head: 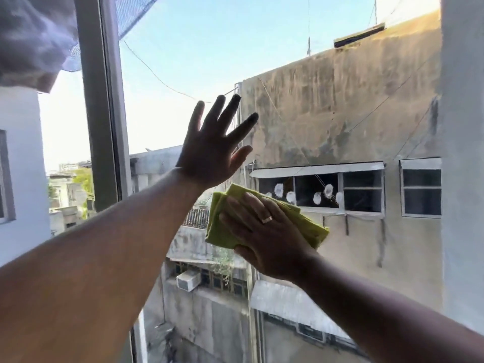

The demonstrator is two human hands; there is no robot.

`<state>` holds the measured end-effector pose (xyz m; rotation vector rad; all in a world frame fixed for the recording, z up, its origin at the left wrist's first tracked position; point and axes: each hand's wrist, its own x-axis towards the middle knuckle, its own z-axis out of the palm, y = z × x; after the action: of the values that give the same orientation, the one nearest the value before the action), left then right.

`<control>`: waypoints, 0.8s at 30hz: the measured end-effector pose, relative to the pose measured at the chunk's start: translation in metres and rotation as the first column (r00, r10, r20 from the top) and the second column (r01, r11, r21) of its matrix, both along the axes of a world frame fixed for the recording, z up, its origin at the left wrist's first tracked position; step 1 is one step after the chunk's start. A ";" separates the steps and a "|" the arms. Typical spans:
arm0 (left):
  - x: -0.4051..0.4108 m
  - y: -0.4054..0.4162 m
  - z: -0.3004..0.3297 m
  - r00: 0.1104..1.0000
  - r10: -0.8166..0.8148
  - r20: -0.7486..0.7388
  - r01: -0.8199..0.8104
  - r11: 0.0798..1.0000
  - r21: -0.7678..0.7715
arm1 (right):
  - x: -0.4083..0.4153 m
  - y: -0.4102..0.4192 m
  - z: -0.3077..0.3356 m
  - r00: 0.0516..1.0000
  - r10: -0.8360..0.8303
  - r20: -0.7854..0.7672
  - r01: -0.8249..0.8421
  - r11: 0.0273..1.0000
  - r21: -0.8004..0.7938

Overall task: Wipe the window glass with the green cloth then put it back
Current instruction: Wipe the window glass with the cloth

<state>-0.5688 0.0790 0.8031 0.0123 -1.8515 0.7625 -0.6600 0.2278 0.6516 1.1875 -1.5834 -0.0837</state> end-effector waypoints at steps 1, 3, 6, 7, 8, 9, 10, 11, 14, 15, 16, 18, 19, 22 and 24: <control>-0.005 -0.005 0.000 1.000 -0.011 -0.020 0.011 1.000 -0.015 | -0.009 0.009 0.003 1.000 0.020 -0.009 -0.020 0.999 -0.025; -0.013 -0.011 -0.002 0.997 -0.036 -0.070 0.033 0.999 -0.039 | -0.034 0.044 0.011 1.000 0.001 0.017 0.002 0.981 -0.196; -0.020 -0.013 -0.003 0.993 -0.057 -0.107 0.051 0.997 -0.062 | -0.067 0.109 0.047 0.953 -0.112 0.282 0.261 0.776 -0.574; -0.019 -0.013 -0.002 0.992 -0.059 -0.114 0.052 0.996 -0.066 | -0.067 0.115 0.060 0.926 -0.092 0.367 0.328 0.678 -0.658; -0.019 -0.013 -0.002 0.991 -0.070 -0.114 0.063 0.996 -0.068 | -0.061 0.105 0.067 0.909 -0.072 0.410 0.369 0.593 -0.715; -0.018 -0.013 -0.002 0.990 -0.088 -0.109 0.081 0.995 -0.066 | -0.050 0.085 0.064 0.914 -0.071 0.400 0.368 0.564 -0.739; -0.017 -0.013 -0.002 0.989 -0.106 -0.108 0.099 0.993 -0.065 | -0.038 0.060 0.051 0.940 -0.062 0.334 0.299 0.620 -0.726; -0.017 -0.014 -0.001 0.987 -0.116 -0.111 0.110 0.992 -0.064 | -0.024 0.033 0.032 0.971 -0.031 0.235 0.177 0.757 -0.629; -0.014 -0.017 0.000 0.987 -0.120 -0.106 0.114 0.992 -0.059 | -0.002 0.004 -0.019 0.999 0.021 -0.045 -0.022 1.000 -0.022; -0.014 -0.018 -0.001 0.986 -0.125 -0.107 0.119 0.991 -0.063 | -0.012 0.016 -0.011 0.994 0.029 -0.101 -0.022 0.997 0.069; -0.015 -0.018 -0.001 0.985 -0.130 -0.114 0.123 0.990 -0.067 | -0.027 0.031 0.003 0.991 0.016 -0.134 -0.011 0.999 0.032; -0.017 -0.018 -0.002 0.984 -0.122 -0.130 0.114 0.991 -0.069 | -0.050 0.065 0.036 0.999 -0.054 0.003 0.053 0.955 -0.292; -0.018 -0.018 -0.003 0.985 -0.114 -0.133 0.105 0.992 -0.068 | -0.053 0.080 0.051 0.992 -0.049 0.117 0.101 0.864 -0.493; -0.017 -0.016 -0.003 0.985 -0.104 -0.139 0.096 0.993 -0.069 | -0.039 0.060 0.037 0.968 0.099 0.231 0.099 0.693 -0.714; -0.016 -0.016 -0.003 0.985 -0.107 -0.134 0.096 0.992 -0.084 | -0.022 0.036 0.003 0.987 0.129 0.094 -0.072 0.884 -0.462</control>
<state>-0.5851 0.0633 0.8001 -0.0766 -1.6770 0.7434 -0.6816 0.2637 0.6545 0.9085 -1.5315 0.4205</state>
